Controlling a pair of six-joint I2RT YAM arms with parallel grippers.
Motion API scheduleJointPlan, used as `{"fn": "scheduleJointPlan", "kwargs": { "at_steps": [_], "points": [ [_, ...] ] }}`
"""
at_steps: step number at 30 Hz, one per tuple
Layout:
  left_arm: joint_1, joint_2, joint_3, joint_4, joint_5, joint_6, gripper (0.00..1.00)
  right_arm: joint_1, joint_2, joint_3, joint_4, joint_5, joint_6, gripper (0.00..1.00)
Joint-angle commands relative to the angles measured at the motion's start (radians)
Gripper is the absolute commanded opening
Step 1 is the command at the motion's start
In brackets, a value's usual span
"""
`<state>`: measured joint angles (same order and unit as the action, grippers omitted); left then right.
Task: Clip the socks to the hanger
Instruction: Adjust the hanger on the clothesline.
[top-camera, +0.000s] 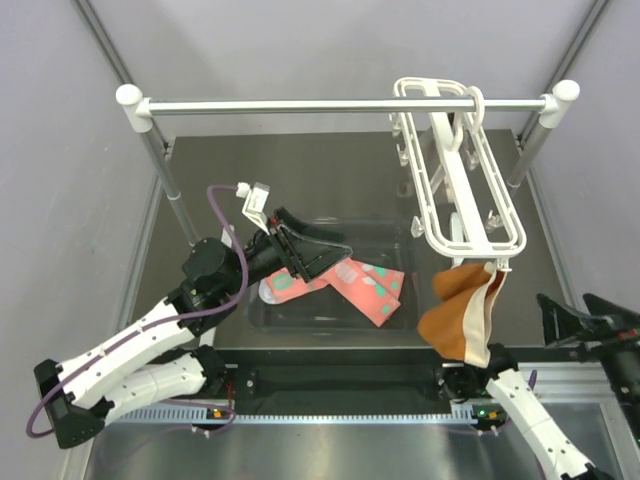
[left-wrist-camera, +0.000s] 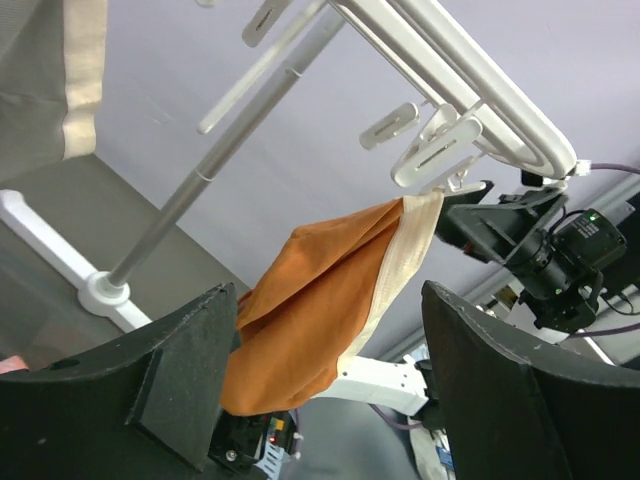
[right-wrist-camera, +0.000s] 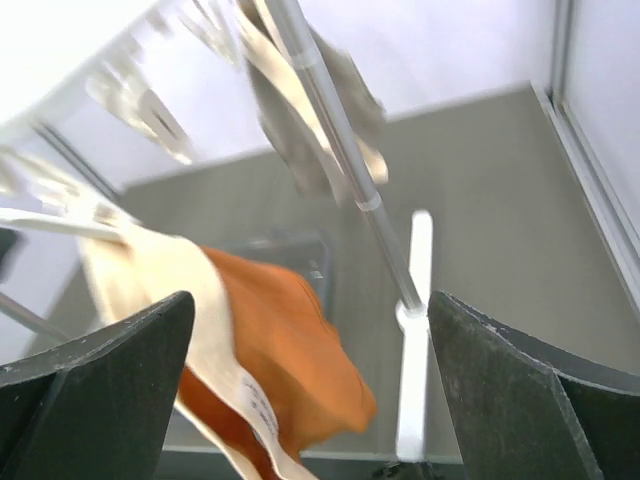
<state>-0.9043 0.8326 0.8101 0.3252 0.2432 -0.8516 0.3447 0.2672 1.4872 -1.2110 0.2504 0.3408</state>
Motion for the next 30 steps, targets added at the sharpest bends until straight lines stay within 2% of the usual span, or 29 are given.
{"fn": "scheduleJointPlan", "kwargs": {
  "at_steps": [1,5,7,11,18,30],
  "points": [
    [-0.002,0.051,0.063,0.167,0.085,-0.082,0.80,0.013,0.075,0.117,0.022,-0.045,-0.026,1.00],
    [-0.002,0.118,0.153,0.263,0.125,-0.125,0.83,0.036,0.113,0.176,0.085,-0.042,0.015,1.00],
    [-0.002,0.160,0.187,0.305,0.151,-0.150,0.84,0.063,0.150,0.186,0.126,-0.056,0.075,0.96],
    [-0.004,0.224,0.267,0.374,0.173,-0.175,0.83,0.093,0.256,0.189,0.267,-0.242,0.145,0.94],
    [-0.007,0.246,0.319,0.342,0.153,-0.149,0.83,0.093,0.391,0.202,0.398,-0.339,0.201,0.93],
    [-0.013,0.215,0.302,0.308,0.090,-0.113,0.83,0.093,0.455,0.090,0.545,-0.358,0.302,0.76]
  ]
}}
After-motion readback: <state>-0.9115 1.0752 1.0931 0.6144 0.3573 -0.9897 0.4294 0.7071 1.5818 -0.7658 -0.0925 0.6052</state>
